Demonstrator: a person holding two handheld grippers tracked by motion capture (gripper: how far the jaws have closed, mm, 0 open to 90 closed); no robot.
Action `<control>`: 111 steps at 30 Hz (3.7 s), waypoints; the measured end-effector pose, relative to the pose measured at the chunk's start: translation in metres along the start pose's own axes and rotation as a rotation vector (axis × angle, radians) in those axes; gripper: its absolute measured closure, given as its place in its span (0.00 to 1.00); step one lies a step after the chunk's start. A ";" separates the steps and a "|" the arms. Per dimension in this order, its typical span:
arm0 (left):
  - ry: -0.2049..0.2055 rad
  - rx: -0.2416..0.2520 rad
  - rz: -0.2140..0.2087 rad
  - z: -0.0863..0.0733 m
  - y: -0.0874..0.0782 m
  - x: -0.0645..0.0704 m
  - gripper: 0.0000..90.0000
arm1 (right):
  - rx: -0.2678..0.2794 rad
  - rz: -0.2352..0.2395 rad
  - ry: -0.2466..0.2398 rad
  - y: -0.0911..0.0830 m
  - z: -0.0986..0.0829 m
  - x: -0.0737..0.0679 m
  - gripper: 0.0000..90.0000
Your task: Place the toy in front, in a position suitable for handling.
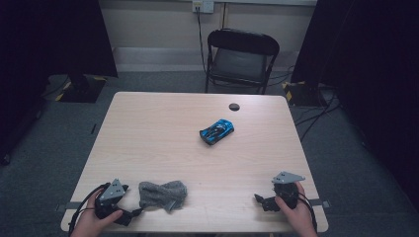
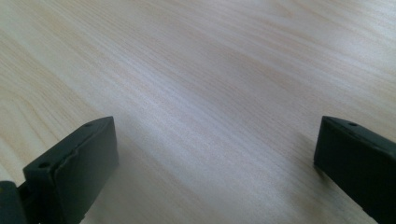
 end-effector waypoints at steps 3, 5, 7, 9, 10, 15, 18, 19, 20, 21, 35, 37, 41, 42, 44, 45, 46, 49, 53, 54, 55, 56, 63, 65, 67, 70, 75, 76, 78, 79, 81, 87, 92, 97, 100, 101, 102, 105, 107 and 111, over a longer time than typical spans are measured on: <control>0.000 -0.002 0.003 0.000 0.000 0.000 0.01 | 0.002 0.002 -0.002 0.000 0.000 0.000 0.00; -0.001 -0.004 0.003 -0.001 0.000 0.001 0.00 | 0.002 0.002 -0.002 0.000 0.000 0.000 0.00; -0.011 -0.001 0.006 0.000 0.000 0.001 0.00 | 0.002 0.002 -0.002 0.000 0.000 0.000 0.00; -0.014 -0.002 0.005 0.000 0.000 0.001 0.00 | 0.002 0.001 -0.003 0.000 0.000 0.000 0.00; -0.011 -0.007 0.003 0.000 0.000 0.001 0.00 | 0.003 0.001 -0.003 0.000 0.000 0.000 0.00; -0.023 0.020 -0.058 0.006 -0.006 0.008 0.23 | 0.003 0.001 -0.002 0.000 0.000 0.000 0.00; -0.015 0.010 -0.049 0.011 -0.008 0.010 0.13 | 0.002 0.001 -0.002 -0.001 -0.001 0.000 0.00; -0.005 0.014 -0.053 0.013 -0.009 0.011 0.16 | 0.002 0.001 -0.002 -0.001 -0.001 0.000 0.00; 0.004 0.017 -0.056 0.015 -0.009 0.013 0.22 | 0.002 0.001 -0.002 -0.001 -0.001 0.000 0.00; 0.009 0.017 -0.064 0.017 -0.009 0.015 0.22 | 0.002 0.002 -0.002 -0.001 -0.001 0.000 0.00; 0.073 0.004 -0.070 0.036 -0.001 0.028 0.43 | 0.004 0.002 -0.001 -0.001 -0.001 0.000 0.00; 0.074 -0.002 -0.075 0.037 0.002 0.030 0.55 | 0.003 0.001 -0.002 -0.001 -0.001 0.000 0.00; 0.063 -0.007 -0.088 0.043 0.007 0.036 0.56 | 0.004 0.001 0.000 -0.001 -0.001 0.000 0.00; 0.055 -0.008 -0.091 0.047 0.011 0.038 0.55 | 0.003 0.000 -0.001 -0.001 -0.001 0.000 0.00; 0.044 -0.005 -0.096 0.052 0.015 0.041 0.53 | 0.003 0.000 -0.001 -0.001 -0.001 0.000 0.00; 0.046 -0.010 -0.098 0.055 0.018 0.043 0.53 | 0.003 0.000 0.000 -0.001 -0.002 0.000 0.00; 0.049 -0.008 -0.097 0.058 0.020 0.044 0.53 | 0.003 0.000 0.000 -0.001 -0.002 0.000 0.00; 0.050 -0.007 -0.103 0.067 0.028 0.048 0.52 | 0.003 0.000 0.000 -0.001 -0.002 0.000 0.00; 0.043 -0.006 -0.106 0.075 0.035 0.052 0.49 | 0.003 0.000 0.000 -0.001 -0.002 0.000 0.00; 0.046 -0.011 -0.105 0.081 0.039 0.056 0.48 | 0.003 0.000 0.000 -0.001 -0.002 0.000 0.00; 0.046 -0.011 -0.105 0.081 0.039 0.056 0.48 | 0.003 0.000 0.000 -0.001 -0.002 0.000 0.00; 0.045 -0.011 -0.105 0.087 0.044 0.059 0.48 | 0.003 0.000 0.000 -0.001 -0.002 0.000 0.00; 0.047 -0.010 -0.108 0.105 0.060 0.072 0.48 | 0.003 0.000 0.000 -0.001 -0.002 0.000 0.00; 0.044 -0.009 -0.110 0.112 0.066 0.076 0.48 | 0.004 0.001 0.000 -0.001 -0.001 0.000 0.00; 0.040 -0.002 -0.109 0.123 0.075 0.082 0.48 | 0.003 0.000 0.000 -0.001 -0.002 0.000 0.00; 0.054 -0.004 -0.111 0.129 0.080 0.086 0.48 | 0.003 0.001 -0.001 -0.001 -0.002 0.000 0.00; 0.072 -0.006 -0.107 0.147 0.095 0.097 0.48 | 0.000 0.000 -0.001 -0.002 -0.002 0.000 0.00; 0.069 -0.003 -0.107 0.150 0.097 0.098 0.48 | 0.000 0.000 -0.001 -0.002 -0.002 0.000 0.00; 0.064 -0.003 -0.102 0.155 0.101 0.099 0.48 | 0.000 0.001 -0.002 -0.002 -0.002 0.000 0.00; 0.064 -0.003 -0.102 0.155 0.101 0.099 0.48 | 0.000 0.002 -0.003 -0.002 -0.002 0.000 0.00; 0.067 -0.003 -0.094 0.159 0.105 0.100 0.48 | 0.001 0.003 -0.004 -0.002 -0.002 0.000 0.00; 0.092 -0.018 -0.085 0.173 0.117 0.108 0.47 | 0.000 0.006 -0.008 -0.002 -0.002 0.000 0.00; 0.101 -0.013 -0.096 0.188 0.128 0.118 0.46 | 0.000 0.006 -0.009 -0.002 -0.002 0.000 0.00; 0.112 -0.013 -0.110 0.195 0.134 0.125 0.46 | 0.000 0.007 -0.009 -0.002 -0.002 0.000 0.00; 0.113 -0.003 -0.116 0.200 0.139 0.131 0.46 | 0.000 0.007 -0.009 -0.002 -0.002 0.000 0.00; 0.113 -0.003 -0.118 0.201 0.139 0.132 0.45 | 0.000 0.007 -0.009 -0.002 -0.002 0.000 0.00; 0.113 -0.003 -0.118 0.201 0.139 0.132 0.45 | 0.000 0.007 -0.009 -0.002 -0.002 0.000 0.00; 0.111 -0.004 -0.130 0.202 0.140 0.135 0.39 | 0.000 0.007 -0.009 -0.002 -0.002 0.000 0.00; 0.105 0.001 -0.131 0.202 0.139 0.135 0.34 | 0.000 0.007 -0.010 -0.002 -0.002 0.000 0.00; 0.103 -0.034 -0.139 0.192 0.130 0.131 0.23 | 0.002 0.009 -0.011 -0.002 -0.002 0.000 0.00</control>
Point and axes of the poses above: each handheld gripper's, and its own axes: y roughly forward along the jaws, z roughly out of its top, x roughly to its right, the point moved 10 cm from there along y, roughly forward along the jaws, and after that the axes turned 8 degrees about -x, right-handed, at the moved point
